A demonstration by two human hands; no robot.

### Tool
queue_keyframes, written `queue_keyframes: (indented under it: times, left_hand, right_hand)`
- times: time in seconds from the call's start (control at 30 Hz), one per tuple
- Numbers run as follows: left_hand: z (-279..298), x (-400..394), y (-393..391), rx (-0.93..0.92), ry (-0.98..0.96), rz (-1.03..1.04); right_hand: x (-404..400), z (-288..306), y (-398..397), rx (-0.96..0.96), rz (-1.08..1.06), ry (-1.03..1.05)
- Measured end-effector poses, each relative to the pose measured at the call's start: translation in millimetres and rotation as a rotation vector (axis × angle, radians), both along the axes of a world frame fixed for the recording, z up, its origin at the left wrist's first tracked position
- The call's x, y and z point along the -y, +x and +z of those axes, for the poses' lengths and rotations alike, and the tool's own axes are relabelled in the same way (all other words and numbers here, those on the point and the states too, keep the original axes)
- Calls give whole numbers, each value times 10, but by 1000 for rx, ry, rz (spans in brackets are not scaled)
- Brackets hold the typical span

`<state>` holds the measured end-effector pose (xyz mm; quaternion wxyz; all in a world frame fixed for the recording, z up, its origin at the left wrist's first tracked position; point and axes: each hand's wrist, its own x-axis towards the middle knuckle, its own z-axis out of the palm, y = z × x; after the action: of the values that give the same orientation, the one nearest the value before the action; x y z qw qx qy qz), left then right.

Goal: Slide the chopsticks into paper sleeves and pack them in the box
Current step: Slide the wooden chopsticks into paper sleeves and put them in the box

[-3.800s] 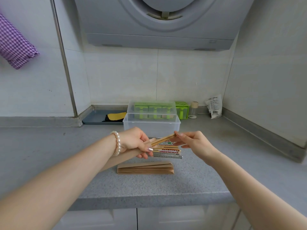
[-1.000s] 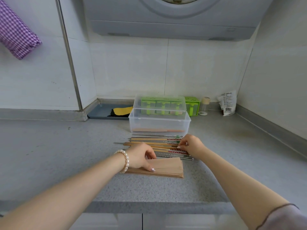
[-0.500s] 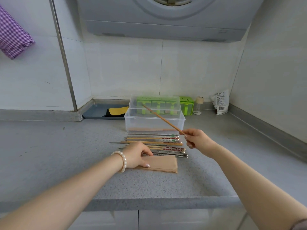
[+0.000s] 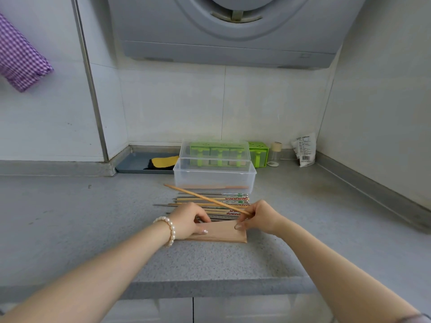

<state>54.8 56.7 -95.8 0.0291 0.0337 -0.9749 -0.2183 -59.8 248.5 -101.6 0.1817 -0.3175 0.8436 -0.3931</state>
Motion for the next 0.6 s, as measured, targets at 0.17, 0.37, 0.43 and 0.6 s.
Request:
queue_keyframes:
  times: [0.17,0.37,0.43,0.6]
  left_hand:
    - [14,-2,1,46,-15,12]
    - [197,-114,-62,-24,8,22]
    - [295,-179,-98,-32,-15,17]
    - [457,-318,-163,209,142,-39]
  right_hand:
    - [4,87,57,63,-54,-91]
    - [17,191,71,171,-71,-235]
    - [27,240,99,175,-44,-290]
    - [53,331,170,197,59,-426]
